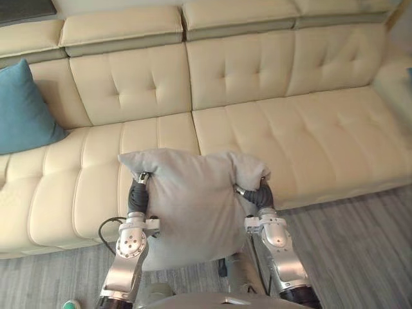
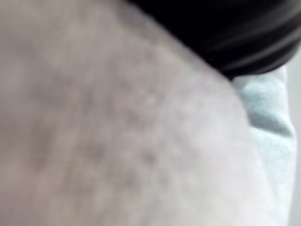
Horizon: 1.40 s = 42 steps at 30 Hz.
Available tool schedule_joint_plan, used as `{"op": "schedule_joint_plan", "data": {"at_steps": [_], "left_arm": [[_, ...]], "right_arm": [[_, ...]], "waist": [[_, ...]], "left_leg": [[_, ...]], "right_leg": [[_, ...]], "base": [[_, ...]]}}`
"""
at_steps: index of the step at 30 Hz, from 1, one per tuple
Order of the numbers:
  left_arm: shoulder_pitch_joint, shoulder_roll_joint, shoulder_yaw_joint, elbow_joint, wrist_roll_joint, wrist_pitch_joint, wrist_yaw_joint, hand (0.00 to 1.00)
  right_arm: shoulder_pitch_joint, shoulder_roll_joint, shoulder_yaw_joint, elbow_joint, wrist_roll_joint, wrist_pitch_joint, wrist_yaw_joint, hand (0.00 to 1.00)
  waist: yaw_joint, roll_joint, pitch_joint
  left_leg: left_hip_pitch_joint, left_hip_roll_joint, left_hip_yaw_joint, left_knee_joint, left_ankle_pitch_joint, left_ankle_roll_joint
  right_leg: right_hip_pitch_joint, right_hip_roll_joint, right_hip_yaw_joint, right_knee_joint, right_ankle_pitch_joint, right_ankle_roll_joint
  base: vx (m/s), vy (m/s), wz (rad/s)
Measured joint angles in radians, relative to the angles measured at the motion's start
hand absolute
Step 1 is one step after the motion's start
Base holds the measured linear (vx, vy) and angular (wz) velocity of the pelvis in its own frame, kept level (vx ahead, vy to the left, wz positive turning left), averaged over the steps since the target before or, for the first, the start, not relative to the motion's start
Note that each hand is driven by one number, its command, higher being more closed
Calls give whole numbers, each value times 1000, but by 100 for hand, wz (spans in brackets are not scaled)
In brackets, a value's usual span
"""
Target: Pick up cushions and gather them together orderly.
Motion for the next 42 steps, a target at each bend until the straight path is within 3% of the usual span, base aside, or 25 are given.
{"op": "schedule_joint_plan", "data": {"at_steps": [1,2,4,5,7,8,11,13,14,15,17,19,27,36,39,42], "left_arm": [[-1,-17,2,6,-15,0,7,100],[-3,-23,2,13,-19,0,7,100],[-2,-35,-4,29,-37,0,6,100],[3,-41,-3,28,-45,-4,6,100],[3,-57,-4,8,-45,-11,6,100],[2,-63,-4,-6,-45,-18,6,100],[3,-65,-5,-16,-40,-18,6,100],[9,-70,-7,-31,-34,-18,6,100],[20,-71,-12,-37,-33,-20,5,100],[20,-64,-12,-29,-32,-19,4,100],[29,-39,-11,-27,-32,-18,-1,100],[43,-31,-9,-27,-31,-18,-2,100],[45,-21,32,-27,-31,-18,-3,100],[45,-20,29,-28,-31,-18,-2,100],[14,-17,29,-28,-30,-18,18,100],[-111,-3,30,-29,-29,-18,66,100]], "right_arm": [[0,1,2,0,0,0,0,100],[1,-1,2,-1,0,0,0,100],[22,-28,5,-46,21,2,-1,100],[53,-41,9,-120,20,2,-2,100],[64,-41,7,-194,20,-1,-4,100],[55,-41,4,-208,20,-7,-5,100],[69,-40,2,-209,21,-7,-6,100],[87,-39,1,-210,23,-7,-6,100],[99,-34,0,-200,22,-7,-4,100],[98,-27,-2,-183,20,-6,-3,100],[102,4,-2,-166,19,-1,-1,100],[82,7,0,-124,18,-1,1,100],[7,5,33,-27,17,0,19,100],[6,8,35,-26,18,0,12,100],[-27,10,47,-26,18,0,-11,100],[-140,11,49,-41,17,1,-63,100]], "waist": [[2,7,0],[2,7,0],[-2,7,0],[25,8,0],[35,8,-2],[41,8,-3],[54,8,-3],[57,16,-8],[54,41,-31],[49,32,-41],[37,-9,-62],[38,-19,-68],[30,-23,-72],[23,-54,-78],[27,-55,-76],[47,-53,-47]], "left_leg": [[-3,32,-16,30,16,-26],[-16,48,-15,71,32,-27],[-108,112,47,325,158,16],[-157,164,134,468,241,64],[-229,177,197,537,182,77],[-268,179,243,508,141,99],[-295,174,298,368,120,96],[-258,152,314,157,198,94],[-212,148,306,27,303,49],[-191,128,309,-12,296,41],[-137,57,335,-110,330,65],[-86,33,352,-150,334,71],[-59,8,373,-192,340,71],[-96,-30,343,-221,370,74],[-180,-13,330,-168,376,86],[-311,42,318,-33,343,93]], "right_leg": [[8,22,-28,32,-50,-22],[26,31,-43,29,-66,-30],[129,59,-78,-39,-94,-46],[201,73,-71,-94,-102,-59],[259,69,-71,-148,-111,-72],[293,66,-73,-177,-104,-64],[359,46,-77,-195,-103,-62],[387,31,-73,-196,-105,-56],[418,45,-57,-218,-131,3],[421,31,-47,-224,-130,18],[430,-11,-20,-247,-113,36],[455,-24,4,-265,-99,43],[447,-22,97,-325,-30,48],[391,-44,116,-332,-36,62],[336,-41,102,-322,-14,70],[262,-14,95,-308,24,68]], "base": [[526,-262,11],[492,-249,30],[421,-207,27],[357,-144,1],[352,-88,4],[375,-18,10],[294,73,3],[220,201,-18],[188,220,-28],[212,267,-21],[140,197,-2],[62,118,-15],[-48,29,-29],[-119,11,-4],[-100,-4,10],[-126,0,-5]]}}
